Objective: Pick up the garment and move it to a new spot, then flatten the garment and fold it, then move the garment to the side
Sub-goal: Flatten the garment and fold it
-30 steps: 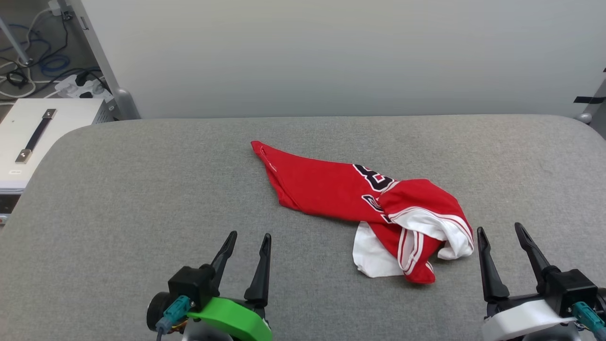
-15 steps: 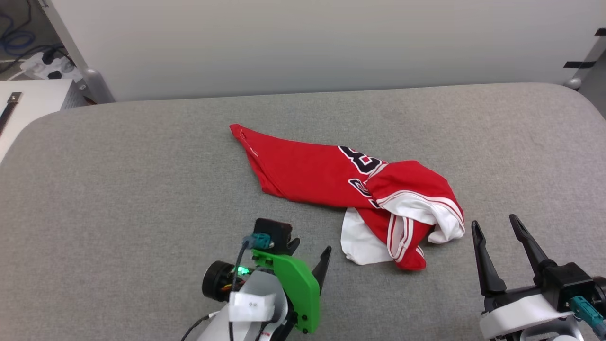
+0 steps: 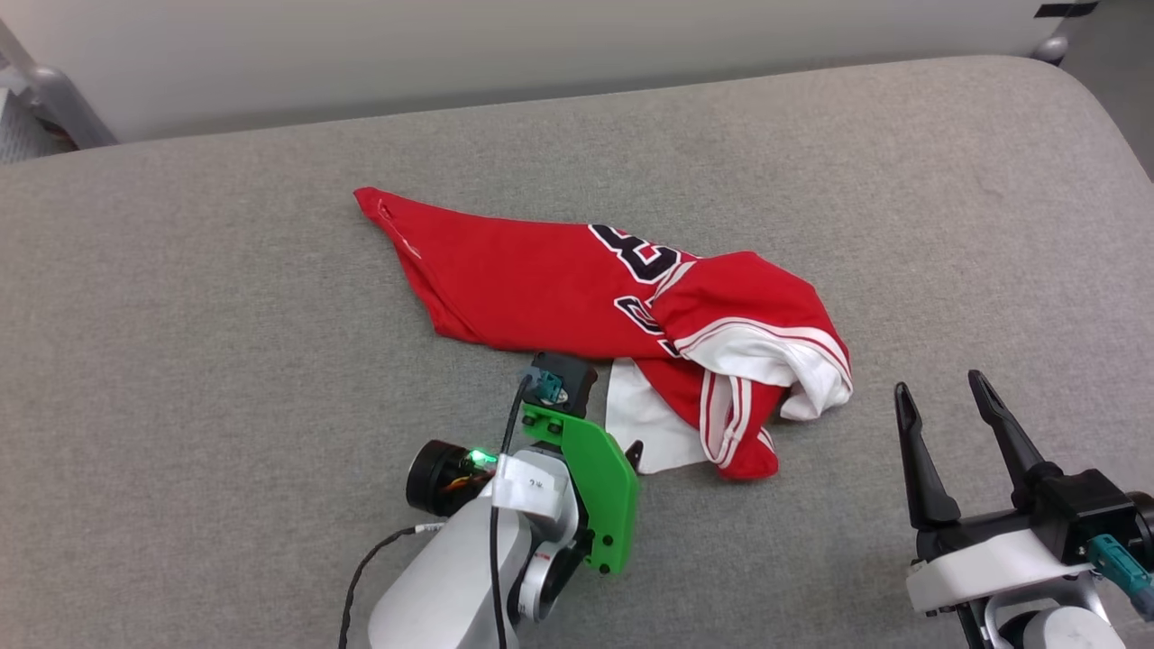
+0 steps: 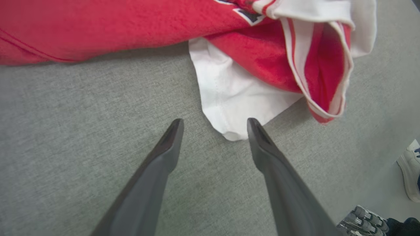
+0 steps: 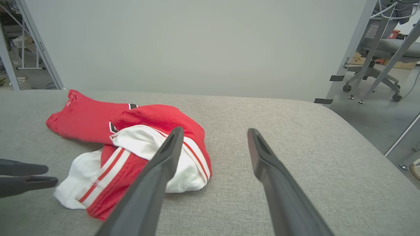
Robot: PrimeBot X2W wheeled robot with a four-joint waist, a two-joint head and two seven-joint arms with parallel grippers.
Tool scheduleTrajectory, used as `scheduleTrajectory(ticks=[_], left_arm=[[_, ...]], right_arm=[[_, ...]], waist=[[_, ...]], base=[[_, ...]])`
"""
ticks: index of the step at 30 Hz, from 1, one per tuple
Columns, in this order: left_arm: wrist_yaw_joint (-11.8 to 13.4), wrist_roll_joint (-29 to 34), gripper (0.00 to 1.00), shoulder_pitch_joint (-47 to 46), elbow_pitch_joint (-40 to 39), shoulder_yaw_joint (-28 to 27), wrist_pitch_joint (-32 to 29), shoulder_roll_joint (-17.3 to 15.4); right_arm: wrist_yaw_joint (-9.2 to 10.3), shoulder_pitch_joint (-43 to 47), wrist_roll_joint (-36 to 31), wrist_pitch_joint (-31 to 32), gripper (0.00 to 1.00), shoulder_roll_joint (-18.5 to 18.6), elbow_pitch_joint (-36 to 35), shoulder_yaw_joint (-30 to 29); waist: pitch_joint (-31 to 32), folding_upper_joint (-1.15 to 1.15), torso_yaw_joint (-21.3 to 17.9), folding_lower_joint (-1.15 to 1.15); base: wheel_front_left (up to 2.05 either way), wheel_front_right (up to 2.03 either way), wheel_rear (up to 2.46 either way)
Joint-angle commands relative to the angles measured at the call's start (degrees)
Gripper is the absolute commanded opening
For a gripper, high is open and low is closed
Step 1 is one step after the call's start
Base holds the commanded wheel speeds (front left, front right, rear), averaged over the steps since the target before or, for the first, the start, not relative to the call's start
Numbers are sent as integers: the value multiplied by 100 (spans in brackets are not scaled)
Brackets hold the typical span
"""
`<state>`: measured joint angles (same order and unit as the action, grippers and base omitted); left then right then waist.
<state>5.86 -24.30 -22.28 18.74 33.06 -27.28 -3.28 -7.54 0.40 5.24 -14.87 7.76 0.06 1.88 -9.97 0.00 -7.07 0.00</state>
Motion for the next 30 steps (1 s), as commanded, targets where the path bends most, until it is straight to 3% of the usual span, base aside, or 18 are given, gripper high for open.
scheduleTrajectory(ticks=[1,10,11,12,21,30], left_arm=[[58,-77,100,-163,73,21,14,25],[48,-262,100,-497,851,311,84,38],[29,-330,62,-491,939,342,67,38],[12,-372,0,-489,1006,360,74,38],[-45,-569,0,-348,1182,127,757,-96],[199,-780,0,27,154,-438,1150,-669]], right_arm=[[5,-101,-25,-13,100,-24,-18,10],[5,-229,-58,-13,100,-100,4,35],[5,-239,-62,-13,100,-105,8,37],[5,-246,-64,-13,100,-107,11,33],[5,-147,-109,-13,100,-122,148,-135],[5,40,-103,-13,100,-179,319,-142]], waist=[[-202,0,-162,0],[-418,0,-197,0],[-426,0,-196,0],[-430,0,-192,0],[-106,0,93,0],[457,0,515,0]], base=[[0,0,0],[0,0,0],[0,0,0],[0,0,0],[0,0,0],[0,0,0]])
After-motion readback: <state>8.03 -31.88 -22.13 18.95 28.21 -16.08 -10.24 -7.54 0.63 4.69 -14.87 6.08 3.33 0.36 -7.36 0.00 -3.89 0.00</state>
